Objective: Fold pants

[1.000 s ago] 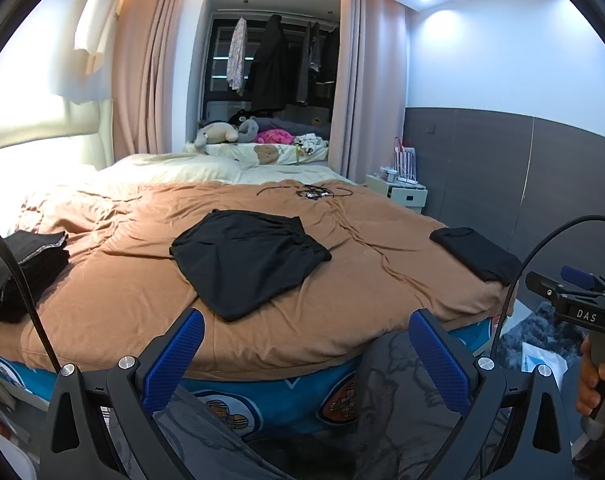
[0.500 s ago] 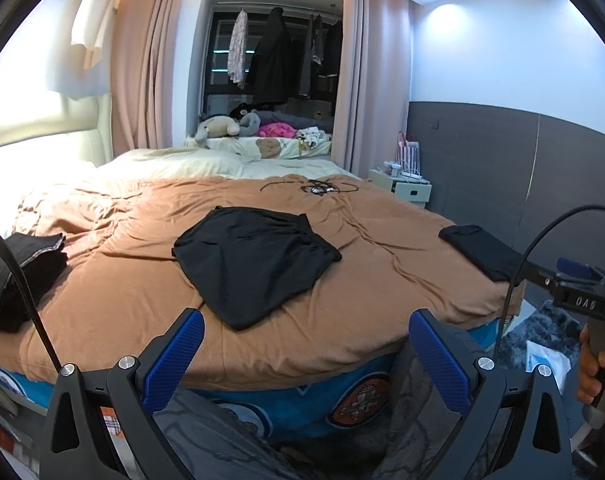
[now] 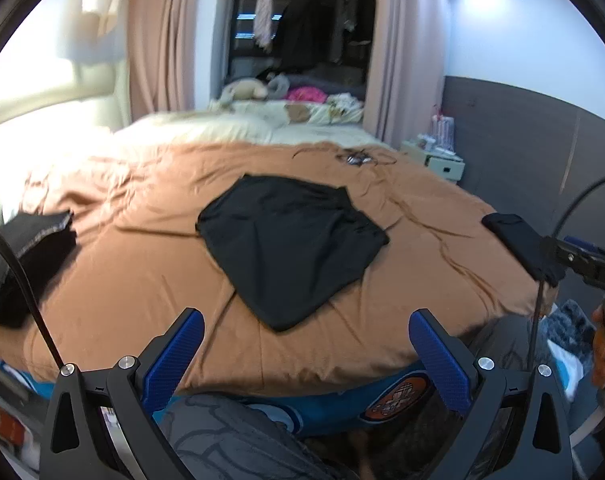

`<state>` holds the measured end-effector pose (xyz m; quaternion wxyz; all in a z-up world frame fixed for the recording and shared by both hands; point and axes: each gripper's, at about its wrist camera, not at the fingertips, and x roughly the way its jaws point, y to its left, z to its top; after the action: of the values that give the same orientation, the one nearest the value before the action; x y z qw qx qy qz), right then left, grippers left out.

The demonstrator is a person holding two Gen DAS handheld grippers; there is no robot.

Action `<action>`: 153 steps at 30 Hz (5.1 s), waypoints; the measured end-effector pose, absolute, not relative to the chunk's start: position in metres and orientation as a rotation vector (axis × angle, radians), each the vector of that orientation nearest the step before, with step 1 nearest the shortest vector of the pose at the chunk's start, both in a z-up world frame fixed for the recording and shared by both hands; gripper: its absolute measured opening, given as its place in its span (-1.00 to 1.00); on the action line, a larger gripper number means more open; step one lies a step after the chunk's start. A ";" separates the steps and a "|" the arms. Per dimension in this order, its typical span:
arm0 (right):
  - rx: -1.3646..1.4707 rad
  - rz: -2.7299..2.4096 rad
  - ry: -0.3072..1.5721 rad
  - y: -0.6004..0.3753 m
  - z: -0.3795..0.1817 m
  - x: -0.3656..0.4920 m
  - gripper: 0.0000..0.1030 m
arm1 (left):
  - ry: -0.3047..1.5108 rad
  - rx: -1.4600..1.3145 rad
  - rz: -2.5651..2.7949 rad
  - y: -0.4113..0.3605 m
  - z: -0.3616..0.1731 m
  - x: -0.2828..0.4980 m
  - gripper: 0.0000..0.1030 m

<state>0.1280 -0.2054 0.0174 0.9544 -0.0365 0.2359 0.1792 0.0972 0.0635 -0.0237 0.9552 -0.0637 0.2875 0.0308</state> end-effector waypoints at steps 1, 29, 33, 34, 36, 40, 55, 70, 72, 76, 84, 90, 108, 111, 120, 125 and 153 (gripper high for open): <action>-0.071 0.390 0.494 -0.206 0.017 0.135 1.00 | 0.597 -0.147 0.053 0.067 -0.026 0.103 1.00; -0.146 0.482 0.666 -0.159 -0.018 0.320 1.00 | 0.896 -0.466 0.071 0.156 -0.117 0.223 0.35; -0.120 0.529 0.705 -0.155 -0.026 0.343 1.00 | 0.945 -0.531 0.075 0.167 -0.132 0.238 0.13; -0.108 0.546 0.722 -0.157 -0.029 0.349 1.00 | 0.959 -0.548 0.076 0.169 -0.136 0.243 0.05; -0.087 0.560 0.749 -0.157 -0.032 0.361 1.00 | 0.978 -0.582 0.074 0.173 -0.143 0.249 -0.05; -0.082 0.570 0.763 -0.156 -0.037 0.382 1.00 | 1.014 -0.649 0.078 0.180 -0.156 0.259 -0.09; 0.103 0.671 0.905 -0.141 -0.071 0.454 0.63 | 1.041 -0.787 0.049 0.207 -0.175 0.298 -0.13; 0.340 0.744 0.985 -0.128 -0.101 0.514 0.22 | 1.006 -0.983 -0.046 0.207 -0.182 0.279 -0.30; 0.369 0.744 0.983 -0.129 -0.104 0.521 0.07 | 1.020 -1.005 -0.060 0.199 -0.183 0.271 -0.35; 0.416 0.753 0.996 -0.130 -0.110 0.529 -0.01 | 1.033 -1.016 -0.066 0.184 -0.185 0.253 -0.43; 0.469 0.752 1.011 -0.137 -0.113 0.532 -0.66 | 1.013 -1.040 -0.001 0.180 -0.185 0.232 -0.91; 0.458 0.775 0.950 -0.140 -0.099 0.524 -0.85 | 0.959 -1.011 -0.001 0.179 -0.163 0.239 -0.96; 0.451 0.802 0.843 -0.130 -0.068 0.530 -0.87 | 0.765 -0.876 -0.025 0.209 -0.067 0.293 -0.96; 0.446 0.798 0.835 -0.123 -0.061 0.534 -0.87 | 0.749 -0.845 -0.023 0.213 -0.054 0.308 -0.96; 0.408 0.780 0.814 -0.107 -0.039 0.549 -0.87 | 0.733 -0.770 -0.016 0.227 -0.034 0.354 -0.96; 0.395 0.784 0.796 -0.096 -0.030 0.563 -0.87 | 0.733 -0.733 -0.021 0.241 -0.028 0.381 -0.96; 0.393 0.721 0.891 -0.022 -0.052 0.686 -0.17 | 0.877 -0.564 0.059 0.318 -0.069 0.602 -0.61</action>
<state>0.6864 -0.0218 -0.0522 0.8221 0.1845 0.4188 0.3388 0.6021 0.3178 -0.0693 0.8668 -0.2691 0.4189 0.0282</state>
